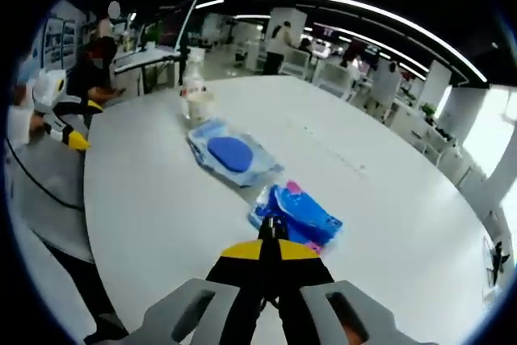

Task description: Arrange the tabletop items into an orderly group along one side of the table until the central work area is clear of visible clutter.

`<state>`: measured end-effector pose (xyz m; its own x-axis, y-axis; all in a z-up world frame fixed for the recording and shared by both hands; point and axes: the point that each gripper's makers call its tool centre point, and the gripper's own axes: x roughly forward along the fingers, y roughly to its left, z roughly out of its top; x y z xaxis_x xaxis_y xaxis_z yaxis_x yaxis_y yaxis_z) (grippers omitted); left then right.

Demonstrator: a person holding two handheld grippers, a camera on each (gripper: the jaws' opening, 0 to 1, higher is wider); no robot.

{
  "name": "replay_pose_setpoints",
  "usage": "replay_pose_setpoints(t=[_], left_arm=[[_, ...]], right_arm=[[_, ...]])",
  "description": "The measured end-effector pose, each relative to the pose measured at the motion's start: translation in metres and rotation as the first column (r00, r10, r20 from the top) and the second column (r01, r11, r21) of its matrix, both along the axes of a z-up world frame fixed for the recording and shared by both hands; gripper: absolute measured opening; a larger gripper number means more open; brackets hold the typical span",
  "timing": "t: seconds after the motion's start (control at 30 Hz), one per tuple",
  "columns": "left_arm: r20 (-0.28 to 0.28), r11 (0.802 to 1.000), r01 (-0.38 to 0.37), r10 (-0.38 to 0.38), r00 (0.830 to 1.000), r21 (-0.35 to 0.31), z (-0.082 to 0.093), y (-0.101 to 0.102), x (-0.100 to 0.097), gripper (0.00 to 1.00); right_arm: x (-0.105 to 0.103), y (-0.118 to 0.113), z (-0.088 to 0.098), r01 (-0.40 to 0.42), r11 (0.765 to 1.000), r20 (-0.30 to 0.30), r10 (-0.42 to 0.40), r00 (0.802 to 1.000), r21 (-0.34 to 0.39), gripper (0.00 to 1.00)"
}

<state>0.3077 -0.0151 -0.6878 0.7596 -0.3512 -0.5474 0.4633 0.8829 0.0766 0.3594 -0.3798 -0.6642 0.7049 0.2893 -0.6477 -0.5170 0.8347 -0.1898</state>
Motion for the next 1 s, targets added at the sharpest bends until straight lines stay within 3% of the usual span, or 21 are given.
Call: replay_pose_setpoints(t=[0.23,0.43,0.6,0.8,1.0], left_arm=[[-0.011,1.0,0.0,0.0,1.0,0.007,-0.003,0.001,-0.001,0.76],[-0.011,1.0,-0.007,0.007,1.0,0.007,-0.003,0.004,-0.001,0.76],[-0.016,1.0,-0.004,0.004,1.0,0.009,-0.004,0.004,-0.001,0.76],[-0.017,1.0,-0.007,0.007,1.0,0.01,-0.002,0.003,-0.002,0.76],[-0.028,1.0,-0.001,0.002,1.0,0.009,-0.004,0.001,-0.004,0.77]], right_arm=[[0.006,0.046,-0.02,-0.079,0.997,-0.042,0.08,0.996,0.014,0.01],[0.006,0.076,-0.041,-0.166,0.984,-0.097,0.171,0.98,0.057,0.02],[0.004,0.089,-0.055,-0.114,0.983,-0.171,0.138,0.976,0.144,0.03],[-0.003,0.091,-0.078,-0.083,0.983,-0.215,0.118,0.969,0.167,0.04],[-0.003,0.092,-0.079,-0.065,0.978,-0.213,0.107,0.971,0.197,0.05]])
